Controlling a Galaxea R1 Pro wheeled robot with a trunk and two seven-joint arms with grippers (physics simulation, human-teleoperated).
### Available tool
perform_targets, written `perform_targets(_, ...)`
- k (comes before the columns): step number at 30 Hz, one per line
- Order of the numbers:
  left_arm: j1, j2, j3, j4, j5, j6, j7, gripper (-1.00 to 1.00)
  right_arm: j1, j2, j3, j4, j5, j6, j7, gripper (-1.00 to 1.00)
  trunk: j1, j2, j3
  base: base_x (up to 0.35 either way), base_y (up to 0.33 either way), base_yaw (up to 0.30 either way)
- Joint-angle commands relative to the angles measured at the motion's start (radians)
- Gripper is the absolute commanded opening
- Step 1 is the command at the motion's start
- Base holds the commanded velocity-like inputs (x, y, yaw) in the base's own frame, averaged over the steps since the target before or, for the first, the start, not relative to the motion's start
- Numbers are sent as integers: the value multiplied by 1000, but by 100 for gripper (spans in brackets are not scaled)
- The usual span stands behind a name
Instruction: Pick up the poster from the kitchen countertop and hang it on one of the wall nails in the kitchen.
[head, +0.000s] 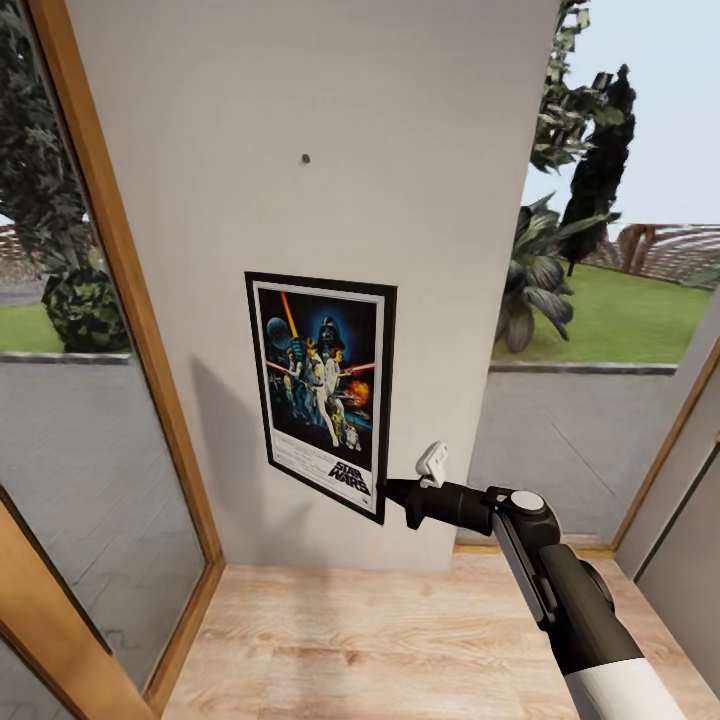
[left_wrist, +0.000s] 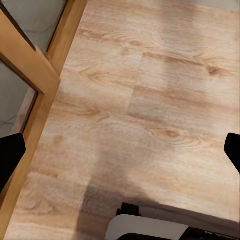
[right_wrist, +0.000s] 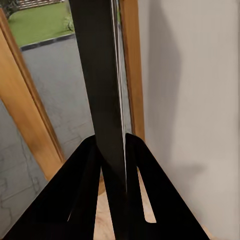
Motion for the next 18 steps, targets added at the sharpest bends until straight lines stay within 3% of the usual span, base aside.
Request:
perform_targets(1, 0, 0, 1, -1, 0, -1, -1, 100, -1, 0, 0, -1, -2, 8, 4, -100, 1, -2, -2, 37, 0, 0)
perform_targets(12, 0, 1, 1, -1, 0, -1, -7, 100, -1, -1, -3, -9, -10, 10, 11, -100, 1, -2, -2, 12, 0, 0)
perform_targets(15, 0, 17, 2, 59, 1, 0, -79, 100, -3, -2, -8, -10, -12, 16, 11, -100, 1, -2, -2, 0, 0, 0)
perform_targets(18, 0, 21, 3, 69, 1, 0, -95, 100, -12, -2, -8, -10, -13, 21, 17, -100, 1, -2, -2, 0, 0, 0)
